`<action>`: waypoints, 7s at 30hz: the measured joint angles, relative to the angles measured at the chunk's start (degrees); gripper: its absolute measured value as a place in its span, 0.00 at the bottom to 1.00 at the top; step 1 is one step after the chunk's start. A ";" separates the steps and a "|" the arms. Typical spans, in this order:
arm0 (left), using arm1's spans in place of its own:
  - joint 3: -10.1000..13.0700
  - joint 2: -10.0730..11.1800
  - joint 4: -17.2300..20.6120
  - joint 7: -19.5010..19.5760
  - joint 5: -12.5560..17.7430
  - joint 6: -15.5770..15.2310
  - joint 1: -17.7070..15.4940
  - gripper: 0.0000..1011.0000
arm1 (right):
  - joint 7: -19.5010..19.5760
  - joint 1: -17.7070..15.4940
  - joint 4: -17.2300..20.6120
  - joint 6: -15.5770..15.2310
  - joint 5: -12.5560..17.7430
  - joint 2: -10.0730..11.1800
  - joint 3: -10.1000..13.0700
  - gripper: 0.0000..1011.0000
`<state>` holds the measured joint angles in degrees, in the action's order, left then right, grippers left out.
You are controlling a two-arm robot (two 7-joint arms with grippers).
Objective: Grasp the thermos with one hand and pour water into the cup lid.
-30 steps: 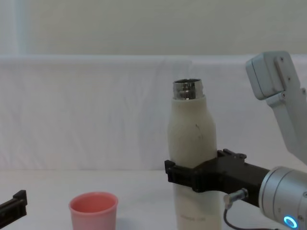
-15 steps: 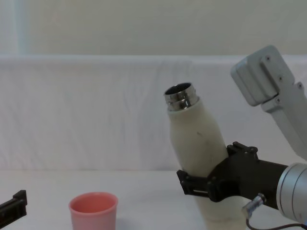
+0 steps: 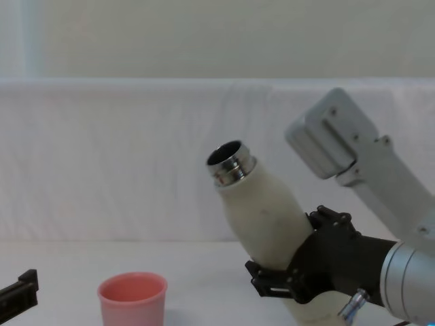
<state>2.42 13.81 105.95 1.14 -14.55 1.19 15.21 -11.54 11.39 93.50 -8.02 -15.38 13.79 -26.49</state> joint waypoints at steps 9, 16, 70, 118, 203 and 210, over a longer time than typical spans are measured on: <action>0.00 0.00 0.00 0.00 0.00 0.00 0.00 0.99 | -0.18 1.87 -1.81 -0.93 -6.60 -0.52 -2.36 0.95; 0.00 0.00 0.00 0.00 0.00 0.00 0.00 0.99 | -0.45 3.33 -3.04 -2.24 -11.72 -0.88 -4.10 0.95; 0.00 0.00 0.00 0.00 0.00 0.00 0.00 0.99 | -2.39 7.92 -8.10 -4.01 -28.31 -3.24 -7.33 0.95; 0.00 0.00 0.00 0.00 0.00 0.00 0.00 0.99 | -1.37 12.62 -13.67 -4.41 -35.35 -5.17 -10.75 0.95; 0.00 0.00 0.00 0.00 0.00 0.00 0.00 0.99 | -2.13 13.70 -11.58 -6.25 -43.48 -3.20 -13.22 0.95; 0.00 0.00 0.00 0.00 0.00 0.00 0.00 0.99 | -2.20 13.89 -11.64 -6.23 -43.59 -3.26 -13.27 0.95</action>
<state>2.41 13.81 105.95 1.14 -14.55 1.19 15.21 -13.74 25.28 81.86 -14.25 -58.97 10.53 -39.76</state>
